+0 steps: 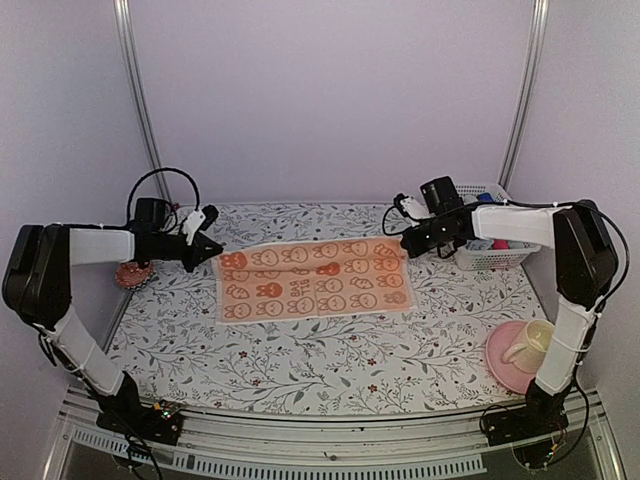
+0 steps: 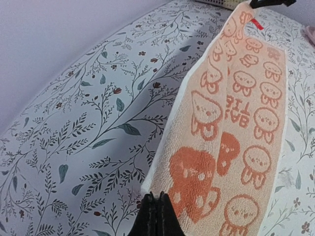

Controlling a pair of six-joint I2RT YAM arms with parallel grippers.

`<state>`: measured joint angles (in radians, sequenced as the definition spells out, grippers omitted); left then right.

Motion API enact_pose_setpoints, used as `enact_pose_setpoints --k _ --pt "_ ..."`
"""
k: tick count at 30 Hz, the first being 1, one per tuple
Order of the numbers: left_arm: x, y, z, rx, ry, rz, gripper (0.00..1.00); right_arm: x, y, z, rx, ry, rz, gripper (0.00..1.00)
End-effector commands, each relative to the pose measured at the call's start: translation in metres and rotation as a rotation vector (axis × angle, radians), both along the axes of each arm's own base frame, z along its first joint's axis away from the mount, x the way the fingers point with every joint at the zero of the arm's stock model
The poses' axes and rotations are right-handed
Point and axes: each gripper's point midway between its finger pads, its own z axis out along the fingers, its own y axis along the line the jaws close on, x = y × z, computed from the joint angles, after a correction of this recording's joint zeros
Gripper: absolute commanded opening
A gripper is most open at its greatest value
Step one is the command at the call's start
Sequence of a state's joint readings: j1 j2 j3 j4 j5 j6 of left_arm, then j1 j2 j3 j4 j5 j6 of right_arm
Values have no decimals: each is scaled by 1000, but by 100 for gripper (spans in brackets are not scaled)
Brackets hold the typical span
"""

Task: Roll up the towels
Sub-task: Fold the towel at the center of the board.

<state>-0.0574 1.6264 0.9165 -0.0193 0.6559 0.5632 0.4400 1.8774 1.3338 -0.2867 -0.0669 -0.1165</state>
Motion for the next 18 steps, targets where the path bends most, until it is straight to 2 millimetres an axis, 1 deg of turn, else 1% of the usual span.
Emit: enact_pose_setpoints --k 1,6,7,10,14,18 --pt "-22 1 3 34 -36 -82 0 -23 -2 8 23 15 37 2" --pt "-37 4 -10 80 -8 -104 0 -43 1 6 31 48 73 2" --pt "-40 5 -14 89 1 -109 0 -53 0 -6 18 79 82 2" --pt "-47 7 -25 111 18 -114 0 -67 -4 -22 -13 119 88 2" --pt "-55 6 -32 127 39 -134 0 -75 -14 -33 -47 141 63 2" --pt "-65 6 -38 160 51 -163 0 -80 -18 -37 -56 151 52 2"
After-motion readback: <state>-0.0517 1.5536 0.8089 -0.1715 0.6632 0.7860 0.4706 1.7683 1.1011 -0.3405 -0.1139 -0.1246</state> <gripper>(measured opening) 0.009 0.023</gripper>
